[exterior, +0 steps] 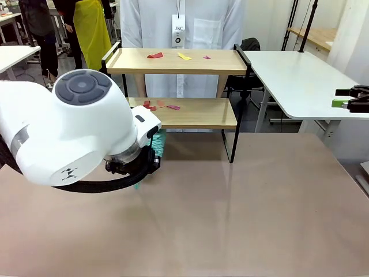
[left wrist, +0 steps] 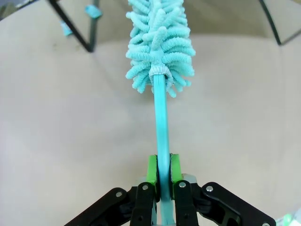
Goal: Clean the shelf.
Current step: Clean the specific section of the Shelf indicated by the human with the Duster.
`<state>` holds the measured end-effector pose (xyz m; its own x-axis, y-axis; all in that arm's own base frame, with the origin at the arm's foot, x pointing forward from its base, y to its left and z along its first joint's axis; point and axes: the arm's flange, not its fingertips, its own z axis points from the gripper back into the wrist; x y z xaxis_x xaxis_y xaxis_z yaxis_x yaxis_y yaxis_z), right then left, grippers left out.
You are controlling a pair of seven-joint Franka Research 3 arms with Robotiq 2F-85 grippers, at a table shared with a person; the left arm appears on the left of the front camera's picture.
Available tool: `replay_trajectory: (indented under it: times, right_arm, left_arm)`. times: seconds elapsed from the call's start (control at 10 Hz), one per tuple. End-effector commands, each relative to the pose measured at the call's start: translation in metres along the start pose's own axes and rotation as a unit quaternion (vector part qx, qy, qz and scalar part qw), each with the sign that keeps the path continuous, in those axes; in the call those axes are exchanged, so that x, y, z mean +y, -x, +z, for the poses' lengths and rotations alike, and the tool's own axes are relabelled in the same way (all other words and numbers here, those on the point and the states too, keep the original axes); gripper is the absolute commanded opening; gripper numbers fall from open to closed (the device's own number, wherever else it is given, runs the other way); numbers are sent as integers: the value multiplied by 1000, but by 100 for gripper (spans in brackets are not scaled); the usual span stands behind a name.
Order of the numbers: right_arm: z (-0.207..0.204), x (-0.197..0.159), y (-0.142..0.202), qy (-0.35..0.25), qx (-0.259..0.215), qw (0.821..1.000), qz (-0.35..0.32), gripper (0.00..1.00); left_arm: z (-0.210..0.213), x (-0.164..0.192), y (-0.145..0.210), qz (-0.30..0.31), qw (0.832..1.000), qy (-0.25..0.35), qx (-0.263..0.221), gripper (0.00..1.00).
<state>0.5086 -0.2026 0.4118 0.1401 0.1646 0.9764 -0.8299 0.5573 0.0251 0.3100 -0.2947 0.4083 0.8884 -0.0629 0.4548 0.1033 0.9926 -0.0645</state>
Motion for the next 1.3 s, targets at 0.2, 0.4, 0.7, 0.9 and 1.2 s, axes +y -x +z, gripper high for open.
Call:
replay_trajectory:
  times: [0.2,0.4,0.7,0.9,1.2]
  right_arm:
    - [-1,0,-3,4,-1,1000,2,100]
    - [-1,0,-3,4,-1,1000,2,100]
    - [-1,0,-3,4,-1,1000,2,100]
    - [-1,0,-3,4,-1,1000,2,100]
    - [-1,0,-3,4,-1,1000,2,100]
  left_arm:
    - [28,51,16,-138,982,108,62,13]
    - [33,73,16,-186,966,166,73,13]
    - [44,103,23,-262,932,230,102,13]
    - [61,125,27,-278,920,244,128,13]
    - [130,148,10,-319,903,211,195,13]
